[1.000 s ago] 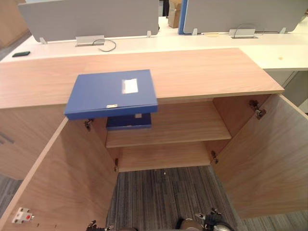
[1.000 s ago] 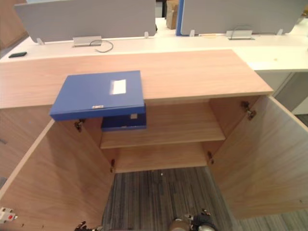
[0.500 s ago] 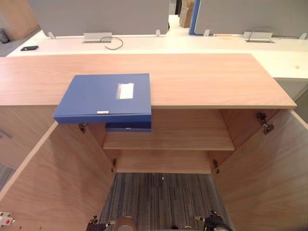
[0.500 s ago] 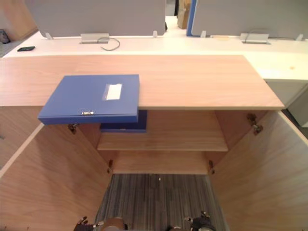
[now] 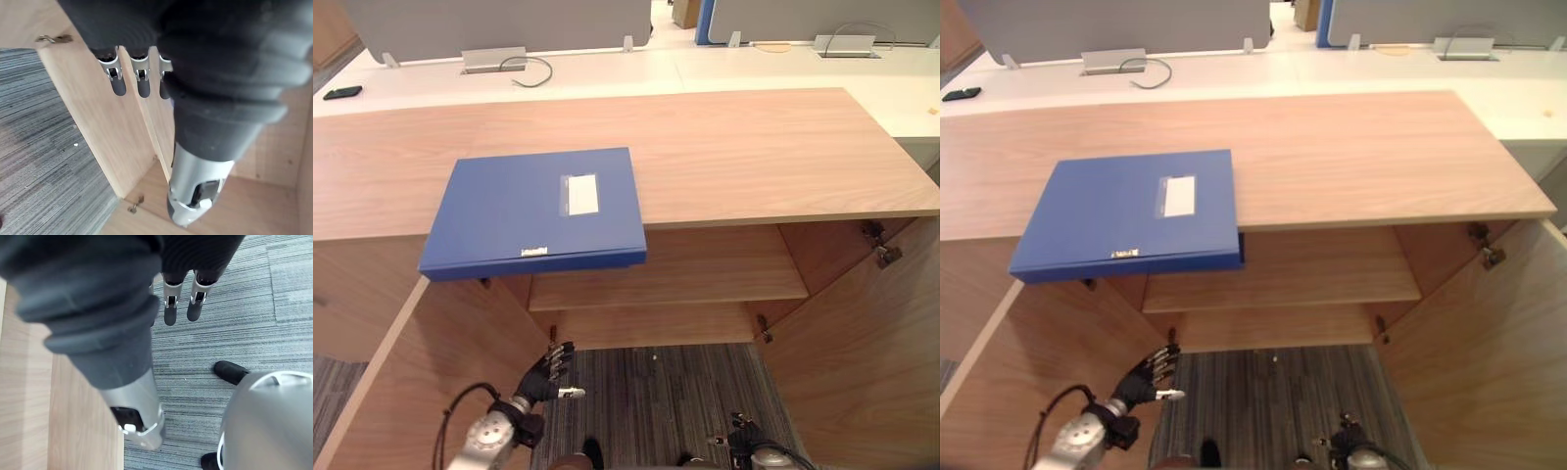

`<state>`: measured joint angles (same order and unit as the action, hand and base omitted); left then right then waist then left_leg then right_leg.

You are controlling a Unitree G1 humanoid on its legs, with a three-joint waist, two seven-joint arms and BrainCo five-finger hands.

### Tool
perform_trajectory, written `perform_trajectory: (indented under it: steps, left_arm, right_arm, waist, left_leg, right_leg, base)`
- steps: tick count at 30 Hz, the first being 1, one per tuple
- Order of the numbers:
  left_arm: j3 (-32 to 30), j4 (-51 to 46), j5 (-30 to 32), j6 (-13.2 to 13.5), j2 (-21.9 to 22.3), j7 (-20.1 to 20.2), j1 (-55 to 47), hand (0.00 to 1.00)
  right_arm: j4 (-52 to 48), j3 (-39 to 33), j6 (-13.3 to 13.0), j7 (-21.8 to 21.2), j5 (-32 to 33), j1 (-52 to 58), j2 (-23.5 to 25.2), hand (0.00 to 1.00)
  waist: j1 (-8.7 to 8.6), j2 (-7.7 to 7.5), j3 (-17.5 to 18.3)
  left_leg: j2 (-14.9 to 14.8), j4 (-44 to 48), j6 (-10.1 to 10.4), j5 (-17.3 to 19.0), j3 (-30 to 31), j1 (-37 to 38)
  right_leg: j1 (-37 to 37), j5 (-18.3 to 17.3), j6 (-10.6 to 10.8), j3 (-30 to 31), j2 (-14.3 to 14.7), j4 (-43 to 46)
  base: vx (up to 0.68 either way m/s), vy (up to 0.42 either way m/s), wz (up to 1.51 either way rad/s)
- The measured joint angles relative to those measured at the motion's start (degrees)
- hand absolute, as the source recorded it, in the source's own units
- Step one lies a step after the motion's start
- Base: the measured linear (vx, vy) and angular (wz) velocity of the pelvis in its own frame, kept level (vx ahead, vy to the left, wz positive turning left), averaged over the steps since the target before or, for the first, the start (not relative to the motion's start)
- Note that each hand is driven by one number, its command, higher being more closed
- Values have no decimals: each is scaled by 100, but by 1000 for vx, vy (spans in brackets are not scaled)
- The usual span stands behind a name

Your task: Walk over to the cabinet, pick up the folder, carry it to the office cabinet, place the folder inside the office cabinet, then close the office cabinet door

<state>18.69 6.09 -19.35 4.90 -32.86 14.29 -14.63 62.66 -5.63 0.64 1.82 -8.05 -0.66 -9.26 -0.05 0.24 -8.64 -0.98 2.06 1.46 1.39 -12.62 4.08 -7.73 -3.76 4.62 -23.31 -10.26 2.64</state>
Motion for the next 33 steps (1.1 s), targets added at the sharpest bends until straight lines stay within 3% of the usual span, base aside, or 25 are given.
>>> perform_trajectory:
  steps: [3,9,14,18,25,30,33]
  left_arm:
    - [52,-1442,-566,16,-788,452,-425,0]
    - [88,-2643,-1716,157,-849,765,-551,0]
    - [645,-2800,-1981,211,-884,730,92,0]
    - [1337,-2806,-2389,221,-503,645,660,0]
    - [1415,-2807,-2446,225,-225,476,993,0]
    - [802,-2809,-2903,233,178,450,983,0]
    - [-182,-2981,-2946,377,598,252,834,0]
  right_arm:
    - [13,83,-8,-52,-123,21,-171,0]
    - [70,285,-30,-57,-224,59,-231,0]
    - [109,349,-60,-51,-341,161,-191,0]
    - [119,532,-61,-47,-439,165,-102,0]
    - [179,703,-61,-31,-450,149,-92,0]
    - [235,743,-59,-28,-472,168,-96,0]
    - [237,724,-64,-36,-538,172,-93,0]
  waist:
    - [-51,54,60]
    - [-51,182,153]
    - [-80,160,312]
    - [-122,150,321]
    - [-170,136,340]
    - [-183,120,335]
    - [-154,104,340]
  left_leg:
    - [6,-30,0,0,61,99]
    - [4,-104,5,-28,92,157]
    - [47,-373,-6,-188,203,315]
    - [67,-582,-19,-334,235,430]
    - [53,-694,-19,-406,128,516]
    - [57,-694,-23,-409,113,570]
    - [51,-695,-21,-408,110,624]
  right_leg:
    - [-158,3,-5,-5,34,-117]
    - [-255,11,-14,-23,52,-162]
    - [-332,35,-25,-116,54,-216]
    - [-358,84,-26,-133,58,-233]
    - [-376,204,-33,-5,112,-363]
    - [-451,241,-34,4,118,-417]
    - [-511,239,-32,11,121,-428]
  base:
    - [33,-38,3]
    - [-9,-4,1]
    - [-72,3,9]
    - [-61,12,5]
    - [-45,0,-9]
    - [-6,-2,-1]
    - [-11,-3,0]
